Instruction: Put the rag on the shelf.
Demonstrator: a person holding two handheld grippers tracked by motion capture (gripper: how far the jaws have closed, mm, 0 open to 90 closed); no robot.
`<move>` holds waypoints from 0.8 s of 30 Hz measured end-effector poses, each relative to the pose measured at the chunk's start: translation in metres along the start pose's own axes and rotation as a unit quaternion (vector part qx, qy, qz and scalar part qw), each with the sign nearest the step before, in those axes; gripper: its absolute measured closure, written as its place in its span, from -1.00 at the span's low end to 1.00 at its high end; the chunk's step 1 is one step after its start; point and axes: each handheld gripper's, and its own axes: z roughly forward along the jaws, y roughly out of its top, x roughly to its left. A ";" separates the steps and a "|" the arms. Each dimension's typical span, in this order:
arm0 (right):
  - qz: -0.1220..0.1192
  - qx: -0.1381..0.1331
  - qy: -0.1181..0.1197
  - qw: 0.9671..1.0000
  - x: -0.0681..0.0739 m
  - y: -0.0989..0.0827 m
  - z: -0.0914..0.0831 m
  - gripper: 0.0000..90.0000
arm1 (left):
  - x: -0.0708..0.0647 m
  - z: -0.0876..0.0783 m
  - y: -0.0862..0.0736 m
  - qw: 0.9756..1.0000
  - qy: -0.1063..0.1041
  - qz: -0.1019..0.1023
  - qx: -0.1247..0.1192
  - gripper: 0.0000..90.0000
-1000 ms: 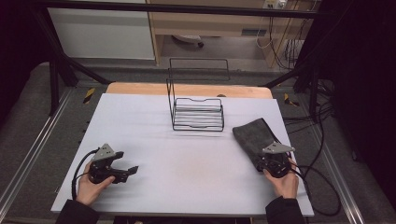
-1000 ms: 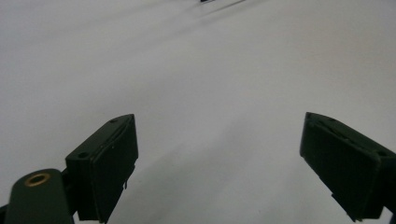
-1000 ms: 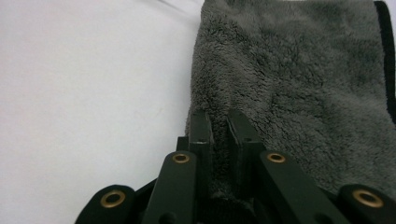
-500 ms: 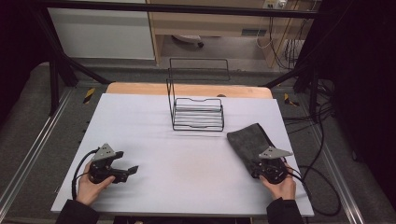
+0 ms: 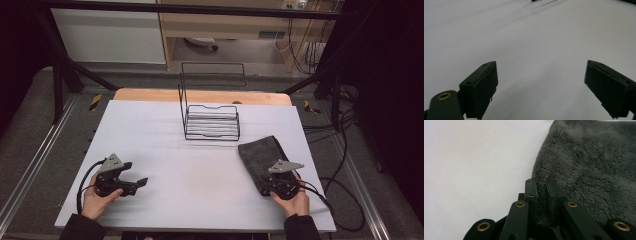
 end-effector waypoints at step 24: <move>-0.036 0.017 -0.094 0.995 0.001 0.036 0.051 0.54 | 0.001 0.001 0.000 1.000 0.001 -0.001 0.003 -0.74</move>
